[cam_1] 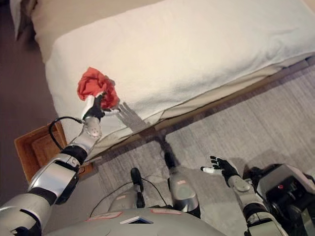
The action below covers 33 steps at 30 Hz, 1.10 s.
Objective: Put the clothes on the bed into the basket.
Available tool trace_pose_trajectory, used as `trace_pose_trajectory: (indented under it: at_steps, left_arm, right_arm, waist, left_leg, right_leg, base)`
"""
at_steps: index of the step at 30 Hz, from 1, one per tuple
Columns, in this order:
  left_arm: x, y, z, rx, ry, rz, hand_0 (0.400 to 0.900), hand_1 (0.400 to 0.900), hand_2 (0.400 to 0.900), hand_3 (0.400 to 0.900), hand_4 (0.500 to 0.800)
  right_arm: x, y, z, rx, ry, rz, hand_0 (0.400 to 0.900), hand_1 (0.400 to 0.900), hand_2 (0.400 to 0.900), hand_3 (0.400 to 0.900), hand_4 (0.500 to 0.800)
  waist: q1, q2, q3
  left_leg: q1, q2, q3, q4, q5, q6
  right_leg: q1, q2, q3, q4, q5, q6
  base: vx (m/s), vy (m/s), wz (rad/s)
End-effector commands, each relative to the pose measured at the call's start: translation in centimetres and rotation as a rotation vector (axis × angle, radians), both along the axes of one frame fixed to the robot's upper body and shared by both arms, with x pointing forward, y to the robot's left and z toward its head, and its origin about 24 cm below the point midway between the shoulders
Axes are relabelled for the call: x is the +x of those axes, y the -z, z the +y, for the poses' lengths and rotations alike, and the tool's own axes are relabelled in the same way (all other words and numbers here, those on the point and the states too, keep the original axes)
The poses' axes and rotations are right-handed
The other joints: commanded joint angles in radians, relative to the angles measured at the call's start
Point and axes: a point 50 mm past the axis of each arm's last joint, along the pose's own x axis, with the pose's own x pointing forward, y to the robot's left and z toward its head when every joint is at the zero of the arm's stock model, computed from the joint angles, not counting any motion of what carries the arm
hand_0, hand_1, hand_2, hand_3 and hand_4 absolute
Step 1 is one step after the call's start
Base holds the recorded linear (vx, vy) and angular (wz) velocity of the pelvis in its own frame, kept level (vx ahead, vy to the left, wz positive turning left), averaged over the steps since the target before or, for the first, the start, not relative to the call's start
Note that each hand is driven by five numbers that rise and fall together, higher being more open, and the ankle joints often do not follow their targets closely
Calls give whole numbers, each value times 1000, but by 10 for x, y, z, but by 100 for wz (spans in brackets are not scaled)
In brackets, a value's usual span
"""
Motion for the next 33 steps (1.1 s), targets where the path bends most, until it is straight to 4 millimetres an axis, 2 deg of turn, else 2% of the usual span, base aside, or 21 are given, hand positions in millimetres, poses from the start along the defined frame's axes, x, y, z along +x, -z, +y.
trace_pose_trajectory:
  at_steps: [1,2,4,5,6,13,24,25,30,31,32,33]
  left_arm:
    - [25,-71,41,134,-138,-243,900,900,900,900,800]
    - [26,-71,41,135,-138,-244,900,900,900,900,800]
    - [28,-88,50,146,-188,-309,900,900,900,900,800]
    - [28,-88,50,146,-189,-309,900,900,900,900,800]
    - [30,-96,51,158,-204,-356,900,900,900,900,800]
    - [27,-99,56,203,-255,-377,900,900,900,900,800]
    - [23,-141,98,332,-398,-400,900,900,900,900,800]
    - [21,-151,108,357,-429,-402,900,900,900,900,800]
    - [19,-167,119,352,-464,-398,900,900,900,900,800]
    - [18,-168,122,342,-472,-396,678,678,678,678,667]
    - [18,-169,122,338,-473,-398,627,627,627,627,636]
    - [18,-169,122,323,-475,-400,425,425,425,425,515]
  right_arm:
    - [36,-29,-14,-52,-16,-169,900,900,900,900,800]
    - [37,-29,-14,-51,-16,-170,900,900,900,900,800]
    - [44,-31,-10,-57,-31,-189,900,900,900,900,800]
    - [44,-31,-10,-57,-31,-190,900,900,900,900,800]
    - [46,-30,-7,-60,-29,-188,900,900,900,900,800]
    - [51,-30,-2,-52,-22,-208,900,900,900,900,800]
    - [67,-46,-1,-58,-73,-295,900,900,900,900,800]
    - [70,-51,-1,-58,-83,-318,900,900,900,900,800]
    - [79,-61,1,-56,-106,-363,900,900,900,900,800]
    - [79,-62,2,-50,-108,-367,900,900,900,900,800]
    - [79,-62,2,-49,-111,-370,900,900,900,900,800]
    - [78,-61,3,-47,-113,-367,900,900,900,900,800]
  waist:
    - [14,-47,9]
    - [14,-47,8]
    - [20,-51,21]
    - [18,-51,21]
    - [26,-50,32]
    - [29,-51,39]
    - [9,-72,44]
    - [4,-77,50]
    - [-5,-83,63]
    - [-8,-84,63]
    - [-9,-85,62]
    - [-11,-87,60]
  left_leg:
    - [83,50,-14,36,-107,-63]
    - [81,50,-13,36,-107,-64]
    - [53,59,-10,46,-105,-68]
    - [51,59,-11,48,-106,-68]
    - [39,61,-18,52,-105,-69]
    - [28,68,-31,41,-98,-72]
    - [-40,88,-35,26,-78,-84]
    - [-58,92,-37,27,-74,-86]
    - [-106,92,-40,40,-70,-88]
    - [-110,92,-39,42,-70,-88]
    - [-112,92,-38,43,-72,-88]
    - [-113,93,-36,45,-74,-88]
  right_leg:
    - [-181,-44,7,61,113,64]
    - [-183,-43,8,63,113,64]
    - [-212,-40,5,68,116,64]
    - [-213,-40,4,68,116,64]
    - [-223,-39,0,73,114,62]
    - [-239,-44,-14,77,109,58]
    - [-302,-32,-26,46,136,62]
    - [-318,-29,-29,42,141,62]
    - [-352,-28,-33,37,151,60]
    - [-358,-26,-34,36,152,60]
    - [-362,-25,-34,36,153,60]
    - [-364,-25,-33,36,153,60]
  base:
    - [-23,-21,-15]
    - [-40,-39,-21]
    - [-25,-61,-5]
    - [-10,-71,9]
    - [3,-41,10]
    - [2,-18,8]
    - [-27,-12,-2]
    - [-56,-29,-1]
    - [-52,-10,-3]
    - [-38,5,-12]
    - [-26,5,-11]
    - [-16,6,-8]
